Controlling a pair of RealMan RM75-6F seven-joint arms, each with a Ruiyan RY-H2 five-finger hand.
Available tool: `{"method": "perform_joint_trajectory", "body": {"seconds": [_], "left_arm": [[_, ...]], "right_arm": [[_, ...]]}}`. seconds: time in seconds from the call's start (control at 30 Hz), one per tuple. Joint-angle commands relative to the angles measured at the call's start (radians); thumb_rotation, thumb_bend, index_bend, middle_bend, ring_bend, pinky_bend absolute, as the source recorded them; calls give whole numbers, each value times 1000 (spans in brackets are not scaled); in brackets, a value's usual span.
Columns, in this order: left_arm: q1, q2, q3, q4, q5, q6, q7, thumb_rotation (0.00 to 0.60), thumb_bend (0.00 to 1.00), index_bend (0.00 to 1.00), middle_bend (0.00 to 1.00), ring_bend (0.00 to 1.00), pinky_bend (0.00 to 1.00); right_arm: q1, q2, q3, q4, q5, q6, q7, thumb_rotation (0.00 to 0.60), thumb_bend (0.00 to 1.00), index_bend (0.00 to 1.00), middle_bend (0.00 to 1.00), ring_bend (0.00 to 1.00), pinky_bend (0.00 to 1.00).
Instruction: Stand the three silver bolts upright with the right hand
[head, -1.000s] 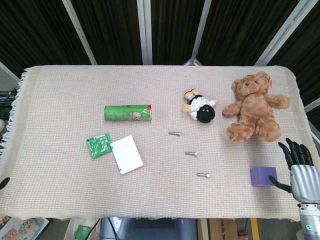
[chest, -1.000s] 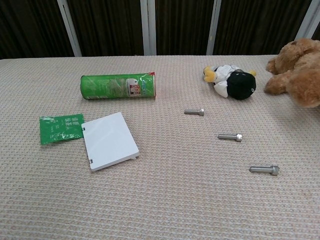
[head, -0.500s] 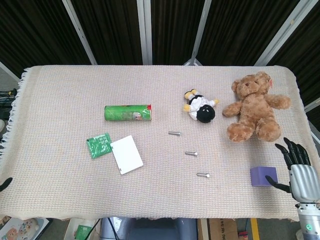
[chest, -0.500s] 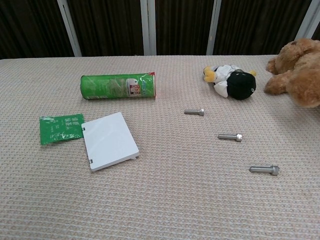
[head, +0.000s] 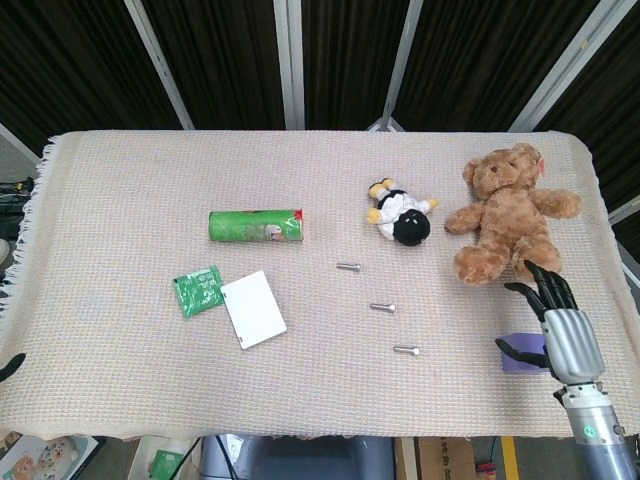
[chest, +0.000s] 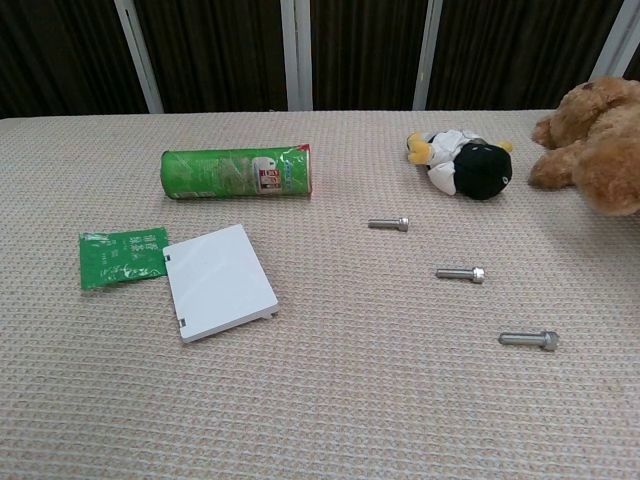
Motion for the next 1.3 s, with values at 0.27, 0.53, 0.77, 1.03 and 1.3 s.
{"method": "perform_joint_trajectory", "body": {"seconds": [0.27, 0.53, 0.77, 1.03, 1.3], "left_arm": [[-2, 4, -3, -7, -16, -15, 0, 600, 123, 140, 82, 0, 159], [1, 11, -3, -10, -20, -17, -4, 600, 123, 140, 82, 0, 160], [-5, 12, -7, -14, -31, -36, -6, 600, 123, 140, 81, 0, 160], [-14, 11, -10, -17, -43, -57, -4, 600, 123, 140, 82, 0, 161], [-16, 12, -14, -15, -49, -61, -6, 600, 123, 140, 81, 0, 162]], "right_arm": [[250, 15, 163, -292, 340, -249, -377, 600, 146, 350, 33, 24, 67], [464, -167, 249, -258, 722, -263, -599, 600, 211, 389, 32, 30, 67], [633, -362, 288, -144, 928, -190, -715, 600, 213, 416, 32, 30, 67], [725, -503, 273, -39, 972, -129, -775, 600, 223, 416, 32, 30, 67], [782, -609, 267, 90, 992, -110, -808, 600, 292, 416, 32, 30, 67]]}}
